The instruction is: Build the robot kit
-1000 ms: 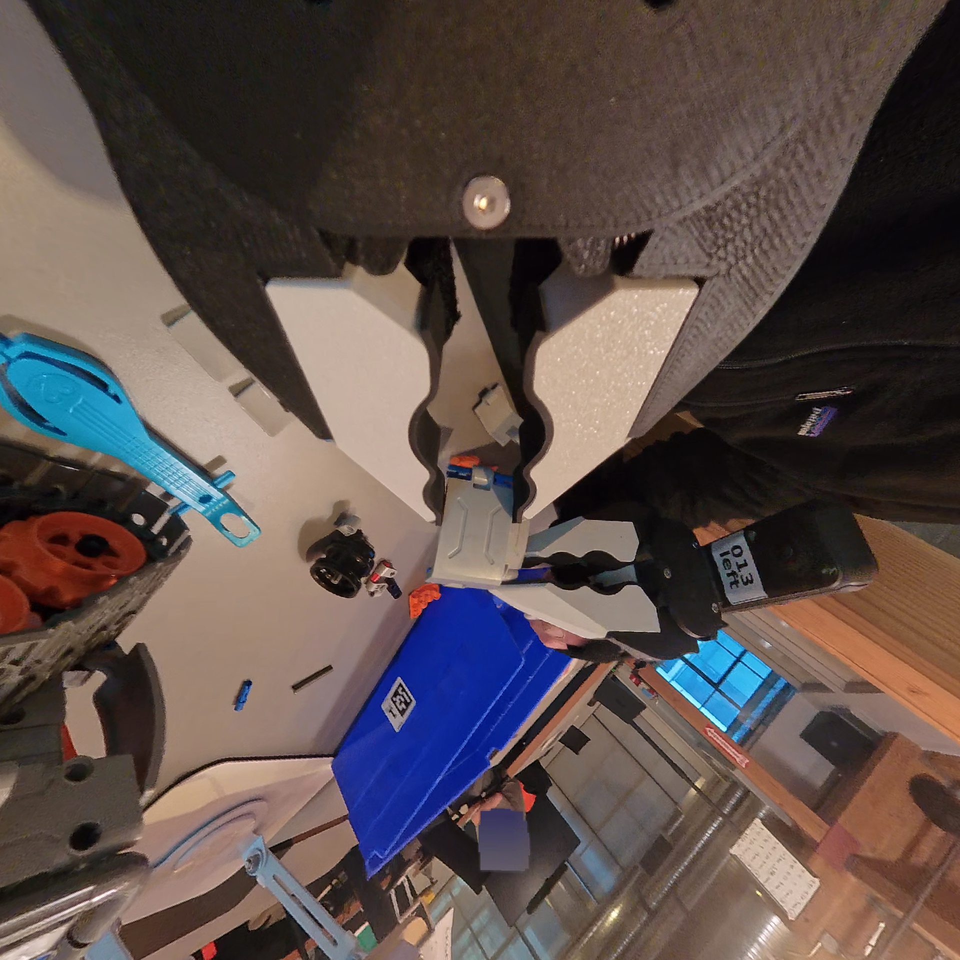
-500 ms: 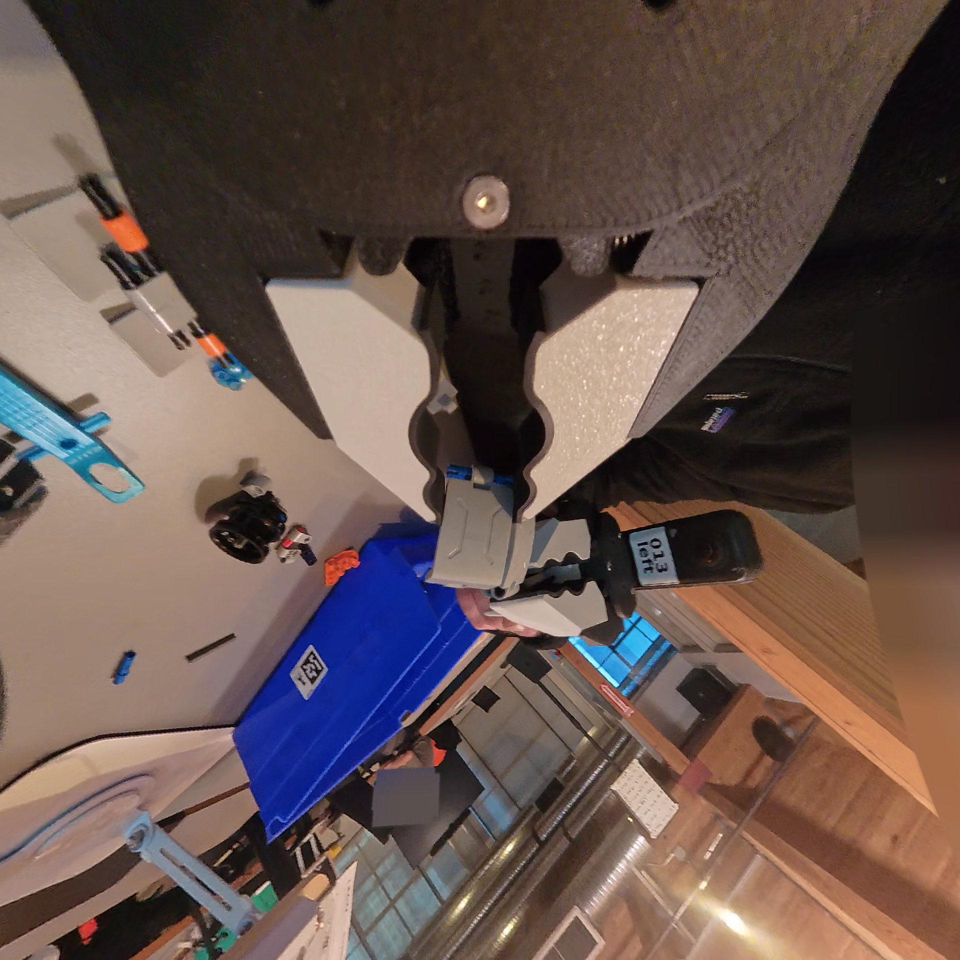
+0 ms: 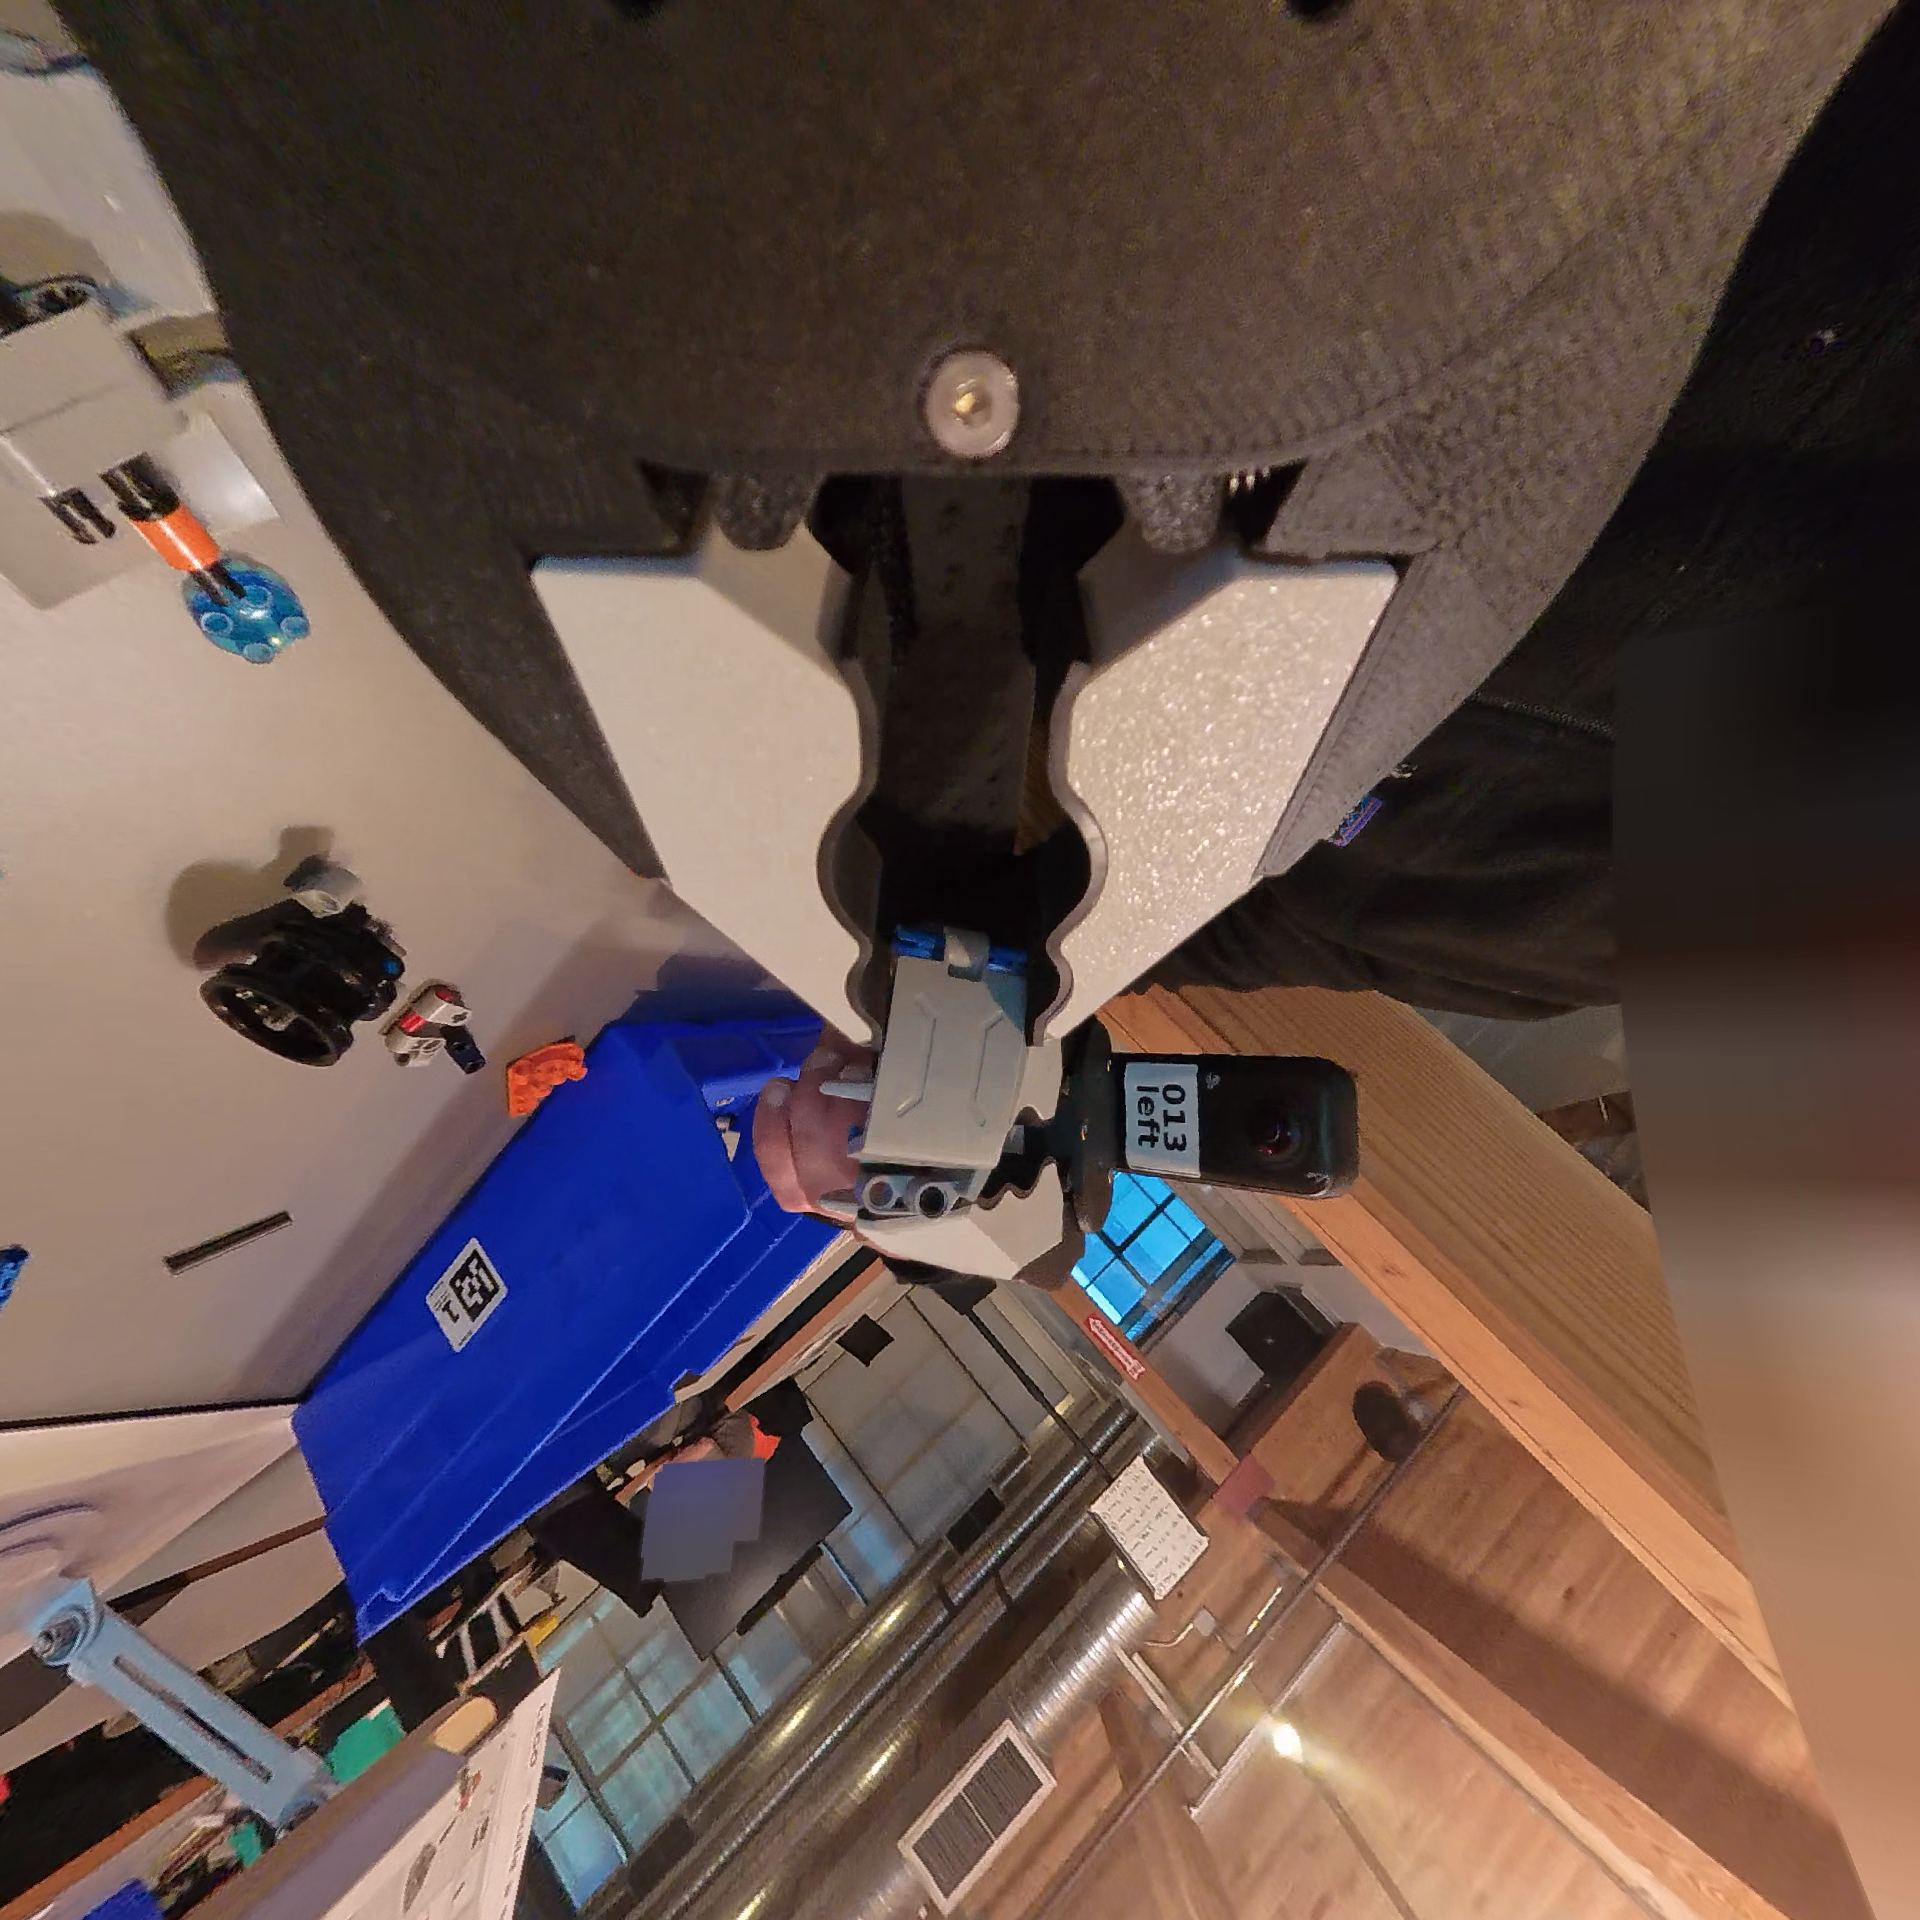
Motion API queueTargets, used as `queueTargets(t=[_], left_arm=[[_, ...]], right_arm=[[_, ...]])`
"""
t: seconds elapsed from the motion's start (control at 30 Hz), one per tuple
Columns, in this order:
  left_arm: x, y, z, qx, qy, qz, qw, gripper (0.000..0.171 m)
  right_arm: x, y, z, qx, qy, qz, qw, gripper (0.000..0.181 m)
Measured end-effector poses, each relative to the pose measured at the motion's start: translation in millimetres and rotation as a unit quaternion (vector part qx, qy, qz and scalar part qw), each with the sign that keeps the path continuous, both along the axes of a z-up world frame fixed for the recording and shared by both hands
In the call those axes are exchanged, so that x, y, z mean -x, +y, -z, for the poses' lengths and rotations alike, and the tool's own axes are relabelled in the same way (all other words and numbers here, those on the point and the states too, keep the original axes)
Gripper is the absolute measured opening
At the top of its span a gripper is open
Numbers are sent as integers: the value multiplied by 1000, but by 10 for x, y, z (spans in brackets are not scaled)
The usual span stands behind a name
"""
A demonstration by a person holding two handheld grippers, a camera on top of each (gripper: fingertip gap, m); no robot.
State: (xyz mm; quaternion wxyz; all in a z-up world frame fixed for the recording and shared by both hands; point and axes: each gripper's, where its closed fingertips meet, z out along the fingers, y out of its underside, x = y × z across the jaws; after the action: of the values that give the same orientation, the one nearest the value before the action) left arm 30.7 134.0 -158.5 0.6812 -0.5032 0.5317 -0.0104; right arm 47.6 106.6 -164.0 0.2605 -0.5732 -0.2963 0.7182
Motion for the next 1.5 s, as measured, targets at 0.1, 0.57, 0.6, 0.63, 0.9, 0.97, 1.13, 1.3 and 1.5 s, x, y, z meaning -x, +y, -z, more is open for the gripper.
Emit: queueTargets(t=[0.1, 0.57, 0.6, 0.63, 0.9, 0.97, 1.13, 1.3, 1.5], left_arm=[[-3, 13, 5, 6, -5, 2, 1000, 5], [-60, 66, 213, 41, 23, 5, 999, 0], [-69, 73, 242, 46, 28, 5, 999, 0], [-82, 73, 274, 52, 34, 6, 998, 0], [-81, 183, 736, 147, 108, -18, 983, 0], [-65, 184, 768, 156, 117, -20, 981, 0], [-46, 173, 605, 188, 66, -13, 980, 10], [-139, 7, 407, 236, 7, 54, 970, 25], [-176, -88, 465, 282, 22, 84, 956, 34]], right_arm=[[-3, 6, -8, -2, 1, 6, 1000, 24], [44, 28, 45, -12, -16, 26, 999, 22], [45, 36, 50, -13, -18, 30, 999, 21], [46, 28, 60, -20, -22, 30, 999, 5], [35, 176, 286, -49, -106, 64, 991, 4], [-10, 196, 294, -43, -105, 64, 991, 4], [-84, 166, 300, -76, -118, 57, 988, 4], [-76, 95, 437, -202, -204, 66, 956, 3], [-88, 96, 764, -391, -381, 61, 836, 4]])
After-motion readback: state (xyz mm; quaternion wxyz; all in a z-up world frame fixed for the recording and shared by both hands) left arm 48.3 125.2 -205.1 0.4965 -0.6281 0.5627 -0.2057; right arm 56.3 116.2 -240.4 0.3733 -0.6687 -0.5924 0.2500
